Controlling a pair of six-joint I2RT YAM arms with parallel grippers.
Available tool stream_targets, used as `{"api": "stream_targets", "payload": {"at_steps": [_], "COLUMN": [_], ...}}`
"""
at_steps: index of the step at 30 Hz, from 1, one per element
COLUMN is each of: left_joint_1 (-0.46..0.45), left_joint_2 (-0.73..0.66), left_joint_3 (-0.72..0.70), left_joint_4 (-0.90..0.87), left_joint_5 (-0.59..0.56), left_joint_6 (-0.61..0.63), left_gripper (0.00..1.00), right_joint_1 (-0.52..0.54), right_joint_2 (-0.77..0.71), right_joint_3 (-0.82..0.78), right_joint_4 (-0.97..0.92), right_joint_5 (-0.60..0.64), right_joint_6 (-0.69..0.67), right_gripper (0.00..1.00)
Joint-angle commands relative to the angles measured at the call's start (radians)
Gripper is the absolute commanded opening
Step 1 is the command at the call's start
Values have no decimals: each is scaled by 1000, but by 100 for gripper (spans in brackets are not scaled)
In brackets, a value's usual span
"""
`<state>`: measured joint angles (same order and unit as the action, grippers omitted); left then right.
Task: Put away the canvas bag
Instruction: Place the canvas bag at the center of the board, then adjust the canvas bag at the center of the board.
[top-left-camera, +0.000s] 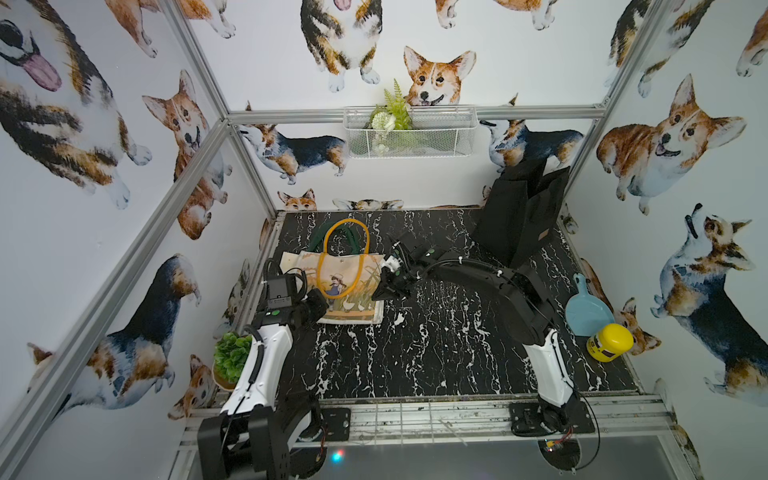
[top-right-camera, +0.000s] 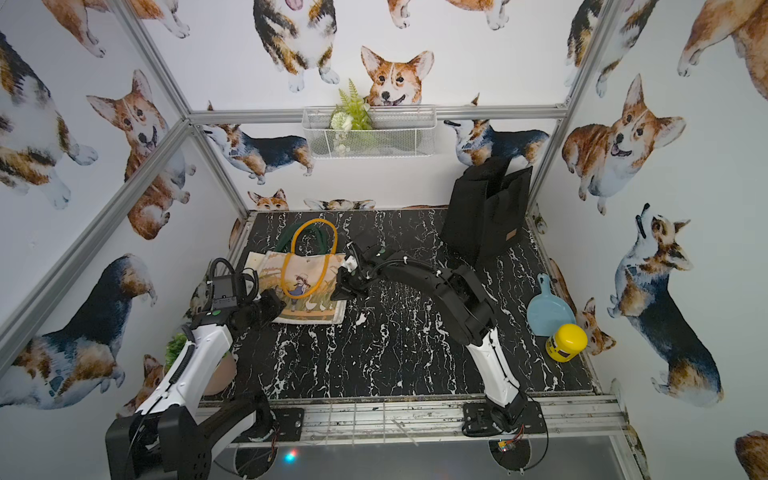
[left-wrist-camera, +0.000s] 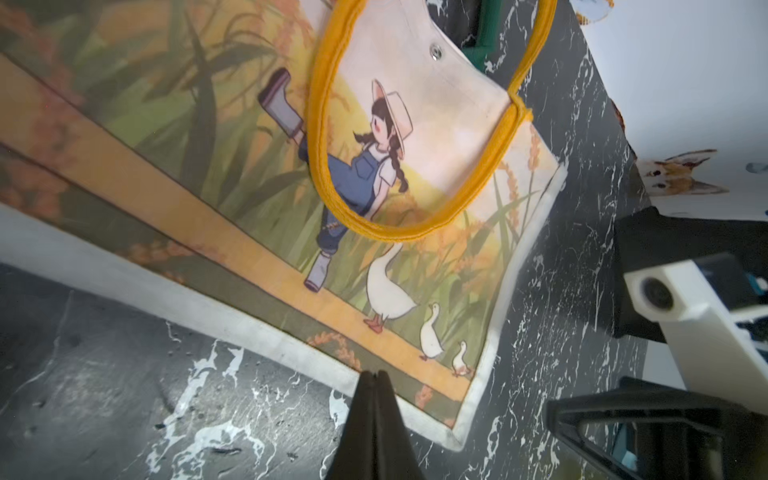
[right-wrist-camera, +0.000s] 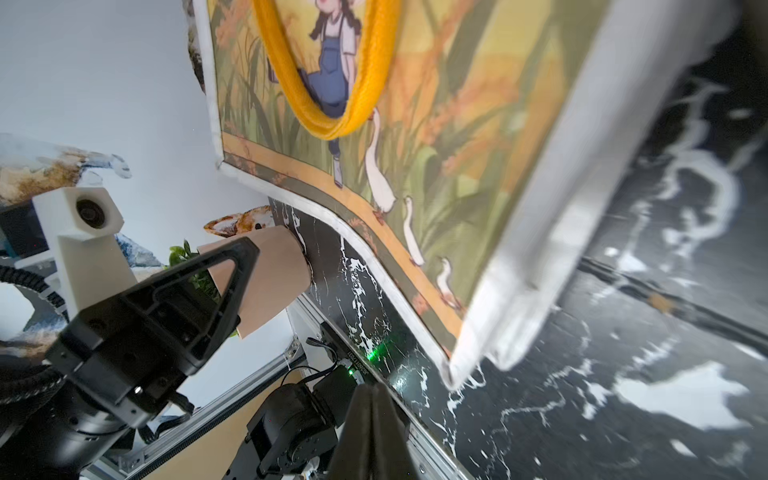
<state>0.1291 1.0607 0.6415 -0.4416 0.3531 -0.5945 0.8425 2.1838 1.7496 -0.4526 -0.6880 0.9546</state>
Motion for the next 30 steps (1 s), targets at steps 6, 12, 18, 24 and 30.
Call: {"api": "stream_targets", "payload": {"at_steps": [6, 12, 18, 24, 30], "left_joint_1": [-20, -85, -101, -101, -101], "left_joint_2": [-25, 0, 19, -6, -8], "left_joint_3": [-73, -128, -120, -106, -98], "left_joint_4": [8, 61, 59, 31, 17], "left_joint_5": [-91, -130, -138, -140, -141], "left_joint_6": [-41, -128, -136, -115, -107], "left_gripper": [0, 0, 0, 0, 0], "right_joint_1": [49, 103, 113, 114, 104], "right_joint_2": [142, 165, 219, 273, 340], "right_joint_3": [-69, -125, -60, 21, 215], "right_joint_4": [303, 557, 563, 591, 597], "right_joint_5": [144, 320, 403, 462, 485], "right_joint_6": [279, 356, 416, 488, 518], "right_gripper": [0, 0, 0, 0, 0]}}
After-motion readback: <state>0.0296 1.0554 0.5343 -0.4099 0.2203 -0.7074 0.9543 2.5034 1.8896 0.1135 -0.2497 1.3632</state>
